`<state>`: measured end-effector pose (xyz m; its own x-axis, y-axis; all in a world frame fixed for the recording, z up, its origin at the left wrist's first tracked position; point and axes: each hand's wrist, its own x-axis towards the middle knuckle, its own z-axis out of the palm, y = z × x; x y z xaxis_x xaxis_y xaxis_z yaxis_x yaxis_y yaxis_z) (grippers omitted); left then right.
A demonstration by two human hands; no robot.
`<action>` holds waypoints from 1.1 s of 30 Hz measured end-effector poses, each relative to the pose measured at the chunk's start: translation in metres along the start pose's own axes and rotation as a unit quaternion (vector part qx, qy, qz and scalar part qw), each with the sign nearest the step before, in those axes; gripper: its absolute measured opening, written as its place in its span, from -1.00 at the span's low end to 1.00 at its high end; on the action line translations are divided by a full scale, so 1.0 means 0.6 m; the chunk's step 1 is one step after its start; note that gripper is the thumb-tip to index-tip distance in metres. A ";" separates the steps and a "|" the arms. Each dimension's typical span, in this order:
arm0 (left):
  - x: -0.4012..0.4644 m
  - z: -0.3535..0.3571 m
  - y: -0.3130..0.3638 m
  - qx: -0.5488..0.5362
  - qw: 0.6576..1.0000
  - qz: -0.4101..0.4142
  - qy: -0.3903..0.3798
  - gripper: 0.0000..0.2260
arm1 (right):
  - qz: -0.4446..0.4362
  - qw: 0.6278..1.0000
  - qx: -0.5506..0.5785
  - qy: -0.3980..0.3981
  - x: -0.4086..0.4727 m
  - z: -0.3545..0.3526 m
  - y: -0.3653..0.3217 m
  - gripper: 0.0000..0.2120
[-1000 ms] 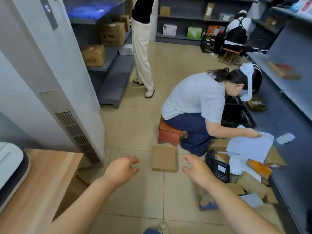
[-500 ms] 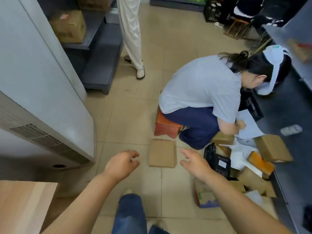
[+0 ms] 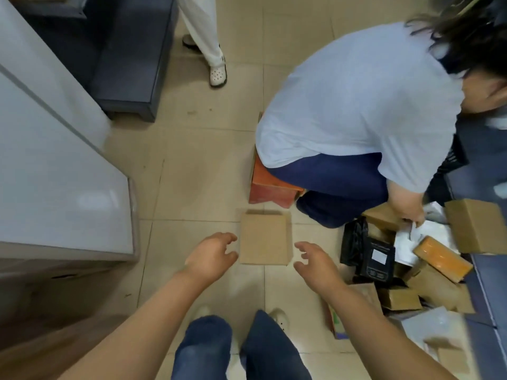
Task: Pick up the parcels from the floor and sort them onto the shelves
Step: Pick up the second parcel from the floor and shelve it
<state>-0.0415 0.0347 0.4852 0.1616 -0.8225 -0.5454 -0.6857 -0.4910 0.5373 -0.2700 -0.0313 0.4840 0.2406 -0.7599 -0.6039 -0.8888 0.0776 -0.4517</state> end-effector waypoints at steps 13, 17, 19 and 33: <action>0.325 0.325 -0.215 -0.023 0.997 -0.062 -0.028 -0.49 | 0.020 0.998 -0.012 -0.051 0.330 0.277 0.219 -0.55; 0.409 0.402 -0.282 -0.002 0.996 -0.071 -0.052 -0.46 | 0.040 0.998 0.007 -0.050 0.411 0.359 0.275 -0.54; 0.450 0.433 -0.314 0.018 0.996 -0.067 -0.060 -0.46 | 0.054 0.997 0.041 -0.038 0.452 0.390 0.297 -0.55; 0.621 0.566 -0.401 -0.138 0.984 -0.107 -0.037 -0.21 | 0.127 0.991 -0.014 0.028 0.642 0.491 0.383 -0.26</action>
<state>-0.0574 -0.0560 -0.0656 0.2220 -0.6740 -0.7046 -0.4215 -0.7180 0.5540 -0.2665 -0.1161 -0.0459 -0.0131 -0.7529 -0.6580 -0.9284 0.2535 -0.2715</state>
